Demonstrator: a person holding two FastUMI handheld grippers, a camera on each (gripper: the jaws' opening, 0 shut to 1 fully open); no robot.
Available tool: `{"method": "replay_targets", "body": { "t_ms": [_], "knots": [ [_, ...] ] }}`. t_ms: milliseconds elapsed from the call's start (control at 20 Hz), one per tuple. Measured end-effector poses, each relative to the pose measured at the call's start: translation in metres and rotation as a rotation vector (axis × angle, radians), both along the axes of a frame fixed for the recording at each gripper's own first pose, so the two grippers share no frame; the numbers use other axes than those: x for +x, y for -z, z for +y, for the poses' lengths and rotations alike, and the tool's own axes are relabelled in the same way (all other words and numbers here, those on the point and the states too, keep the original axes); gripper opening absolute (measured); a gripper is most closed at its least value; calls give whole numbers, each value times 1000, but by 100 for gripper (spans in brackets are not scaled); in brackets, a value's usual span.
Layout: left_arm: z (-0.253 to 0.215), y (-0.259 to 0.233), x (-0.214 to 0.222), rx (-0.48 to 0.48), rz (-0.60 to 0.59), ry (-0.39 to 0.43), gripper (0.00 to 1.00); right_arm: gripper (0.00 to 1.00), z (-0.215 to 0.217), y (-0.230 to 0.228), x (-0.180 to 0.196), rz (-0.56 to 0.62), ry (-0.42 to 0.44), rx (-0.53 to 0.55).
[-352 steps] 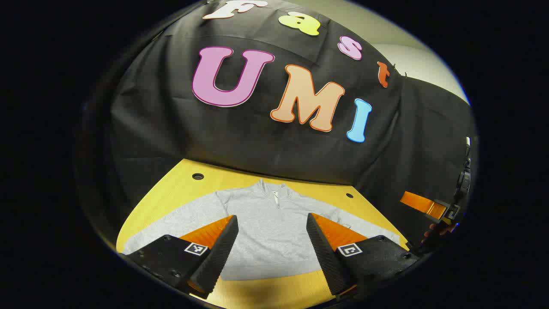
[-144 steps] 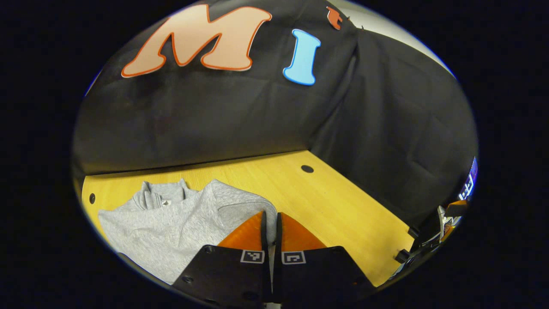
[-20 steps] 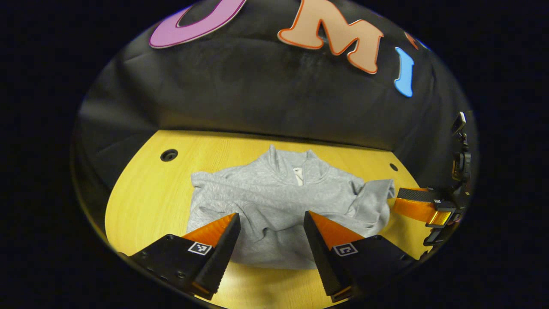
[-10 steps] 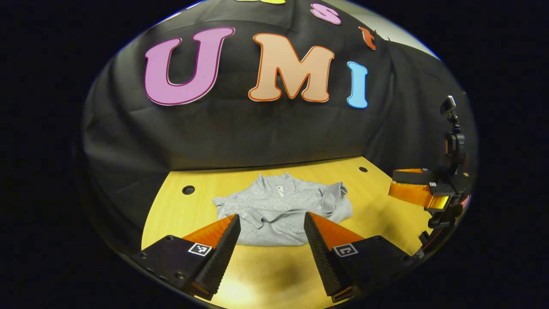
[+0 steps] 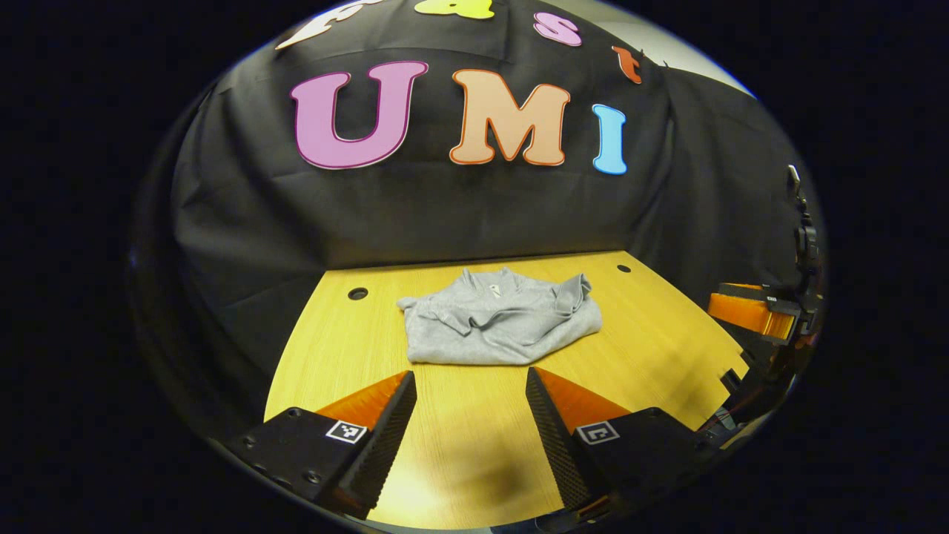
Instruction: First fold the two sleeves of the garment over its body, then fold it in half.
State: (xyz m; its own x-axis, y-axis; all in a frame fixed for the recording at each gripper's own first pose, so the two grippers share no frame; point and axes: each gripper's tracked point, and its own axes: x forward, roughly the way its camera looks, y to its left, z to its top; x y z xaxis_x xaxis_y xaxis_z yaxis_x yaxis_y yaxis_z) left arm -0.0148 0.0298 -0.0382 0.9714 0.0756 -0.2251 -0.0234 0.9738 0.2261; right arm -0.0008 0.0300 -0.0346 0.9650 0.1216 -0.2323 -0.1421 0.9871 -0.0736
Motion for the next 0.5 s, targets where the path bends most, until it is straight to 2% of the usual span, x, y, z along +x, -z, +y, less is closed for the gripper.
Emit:
{"method": "replay_targets", "body": {
  "t_ms": [150, 200, 250, 300, 400, 450, 500],
  "knots": [
    [4, 25, -6, -75, 58, -14, 87, 96, 0, 8, -9, 0, 29, 24],
    [3, 35, -8, -97, 70, -15, 87, 92, 0, 9, -10, 0, 35, 28],
    [4, 38, -10, -107, 77, -15, 87, 97, 1, 9, -13, -2, 39, 30],
    [5, 37, -10, -107, 75, -15, 87, 92, 2, 7, -13, -12, 44, 29],
    [6, 33, -11, -98, 61, -3, 87, 92, 1, 3, -14, -26, 55, 22],
    [7, 32, -11, -94, 60, -3, 87, 97, 1, 2, -14, -26, 64, 22],
    [8, 23, -11, -101, 56, -4, 87, 97, 3, 0, -14, -33, 72, 27]
  ]
}}
